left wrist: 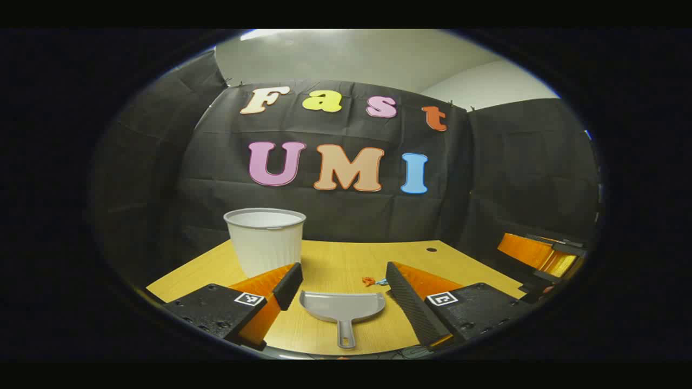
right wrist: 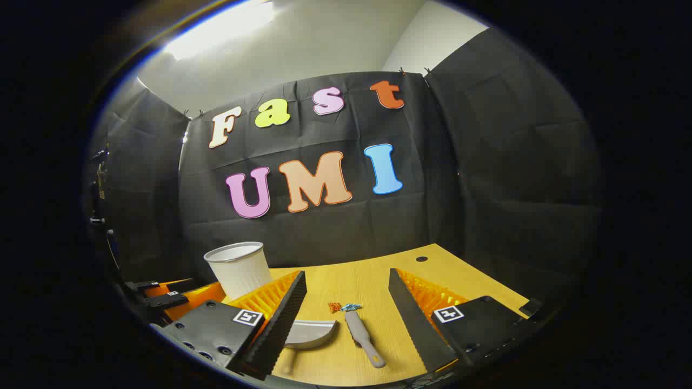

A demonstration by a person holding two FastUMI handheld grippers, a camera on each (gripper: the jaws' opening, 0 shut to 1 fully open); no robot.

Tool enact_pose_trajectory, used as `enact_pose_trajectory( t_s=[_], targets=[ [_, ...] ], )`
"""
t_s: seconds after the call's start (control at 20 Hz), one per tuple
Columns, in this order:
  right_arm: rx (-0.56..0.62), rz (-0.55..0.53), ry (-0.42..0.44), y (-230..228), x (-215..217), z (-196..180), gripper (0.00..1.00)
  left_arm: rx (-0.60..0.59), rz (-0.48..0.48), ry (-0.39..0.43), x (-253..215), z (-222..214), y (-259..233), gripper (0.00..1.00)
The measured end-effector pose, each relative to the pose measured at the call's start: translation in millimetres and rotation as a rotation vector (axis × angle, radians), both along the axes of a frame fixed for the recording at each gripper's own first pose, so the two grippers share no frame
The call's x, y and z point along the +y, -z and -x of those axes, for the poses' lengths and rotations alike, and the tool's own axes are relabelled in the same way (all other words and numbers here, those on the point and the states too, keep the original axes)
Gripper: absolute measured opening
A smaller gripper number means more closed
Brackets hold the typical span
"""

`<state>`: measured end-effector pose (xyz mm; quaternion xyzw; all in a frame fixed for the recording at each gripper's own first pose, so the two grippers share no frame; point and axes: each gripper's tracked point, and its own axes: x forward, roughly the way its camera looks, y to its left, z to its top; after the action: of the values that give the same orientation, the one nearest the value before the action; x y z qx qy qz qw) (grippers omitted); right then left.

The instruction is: Pick up the small broom and dustpan from the desktop, sweep the trash into the dustpan with the broom, and then empty the trash into the garbage bin.

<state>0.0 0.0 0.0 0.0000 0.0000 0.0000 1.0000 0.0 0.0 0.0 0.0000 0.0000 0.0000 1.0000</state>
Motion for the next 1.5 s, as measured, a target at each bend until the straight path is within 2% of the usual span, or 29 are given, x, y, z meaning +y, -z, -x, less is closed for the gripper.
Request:
enact_pose_trajectory(
  t_s=[0.7, 1.5],
  targets=[
    [0.071, -0.005, -0.036, 21.9, 2.6, -4.4, 0.98, 0.007, 0.036, -0.013, 1.6, 1.0, 1.5, 0.93],
    [0.121, 0.002, -0.073, 33.5, 13.8, -20.2, 0.98, 0.075, 0.086, -0.006, -0.6, 3.3, 20.8, 0.93]
  ],
)
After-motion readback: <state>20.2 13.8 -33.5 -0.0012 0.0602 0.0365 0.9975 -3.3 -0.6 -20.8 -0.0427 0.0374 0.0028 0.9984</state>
